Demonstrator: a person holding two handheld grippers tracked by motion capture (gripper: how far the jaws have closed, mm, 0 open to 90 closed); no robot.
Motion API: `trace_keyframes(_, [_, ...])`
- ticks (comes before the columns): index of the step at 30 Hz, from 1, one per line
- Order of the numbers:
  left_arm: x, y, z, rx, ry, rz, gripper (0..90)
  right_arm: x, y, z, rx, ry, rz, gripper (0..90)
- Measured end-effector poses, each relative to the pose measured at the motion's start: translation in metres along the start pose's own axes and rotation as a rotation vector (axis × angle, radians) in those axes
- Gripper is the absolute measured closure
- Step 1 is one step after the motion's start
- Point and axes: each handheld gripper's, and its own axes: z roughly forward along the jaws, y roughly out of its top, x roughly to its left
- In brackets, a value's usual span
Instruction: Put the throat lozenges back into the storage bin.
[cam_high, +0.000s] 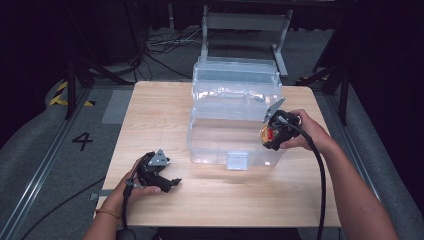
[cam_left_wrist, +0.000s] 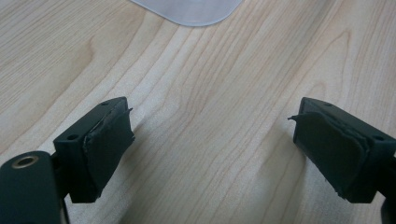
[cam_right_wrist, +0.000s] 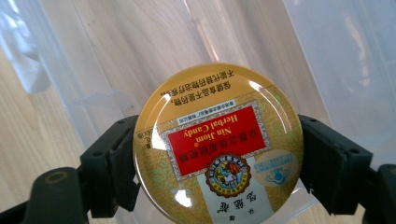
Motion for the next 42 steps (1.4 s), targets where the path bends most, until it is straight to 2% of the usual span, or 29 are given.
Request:
trace_keyframes(16, [0.000,0.000,0.000,0.001,0.000,0.000,11.7,-0.003,-0.004,0.012,0.073,0.023,-0.009,20.5])
trace_keyframes(20, [0.000,0.000,0.000,0.001,-0.002,0.002,11.6,-0.003,-0.006,0.015,0.099,0.028,-0.035,20.4])
trace_keyframes(25, [0.000,0.000,0.000,0.002,-0.003,0.001,11.5,-0.005,-0.008,0.015,0.092,0.026,-0.047,20.4])
trace_keyframes(30, [0.000,0.000,0.000,0.002,-0.002,0.002,11.4,-0.005,-0.009,0.019,0.094,0.035,-0.035,20.2])
trace_keyframes(39, [0.000,0.000,0.000,0.002,-0.003,0.000,11.4,-0.007,-0.011,0.014,0.045,0.037,-0.019,19.9])
trace_keyframes(42, [0.000,0.000,0.000,0.002,-0.003,0.001,11.4,-0.007,-0.012,0.016,0.065,0.047,-0.014,19.9])
